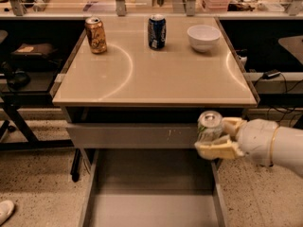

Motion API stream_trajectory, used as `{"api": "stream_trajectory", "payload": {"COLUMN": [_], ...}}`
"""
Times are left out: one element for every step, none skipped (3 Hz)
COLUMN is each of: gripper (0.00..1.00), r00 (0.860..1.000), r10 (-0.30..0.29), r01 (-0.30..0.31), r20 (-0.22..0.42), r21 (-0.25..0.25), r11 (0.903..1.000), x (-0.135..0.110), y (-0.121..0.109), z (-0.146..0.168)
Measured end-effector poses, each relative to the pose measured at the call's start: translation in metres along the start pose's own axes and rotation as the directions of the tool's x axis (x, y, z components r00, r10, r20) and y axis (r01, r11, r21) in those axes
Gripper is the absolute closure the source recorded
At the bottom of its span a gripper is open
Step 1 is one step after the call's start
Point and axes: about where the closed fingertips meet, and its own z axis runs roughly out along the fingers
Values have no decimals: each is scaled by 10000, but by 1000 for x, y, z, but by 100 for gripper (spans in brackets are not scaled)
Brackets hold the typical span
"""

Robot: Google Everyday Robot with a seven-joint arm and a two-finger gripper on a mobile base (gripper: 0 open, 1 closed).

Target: Place 7up can into middle drawer

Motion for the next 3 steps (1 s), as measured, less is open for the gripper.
{"api": "stream_trajectory", "payload": {"gripper": [100, 100, 100], "r00": [9965, 9878, 9878], "r10": [83, -459, -459], "r01": [-154, 239, 238], "r20": [-828, -1488, -1489], "r21": [-858, -1469, -1469], "r11": [9962, 9889, 9889], "x": [78, 146, 146], "y": [40, 64, 64], "z": [22, 45, 45]}}
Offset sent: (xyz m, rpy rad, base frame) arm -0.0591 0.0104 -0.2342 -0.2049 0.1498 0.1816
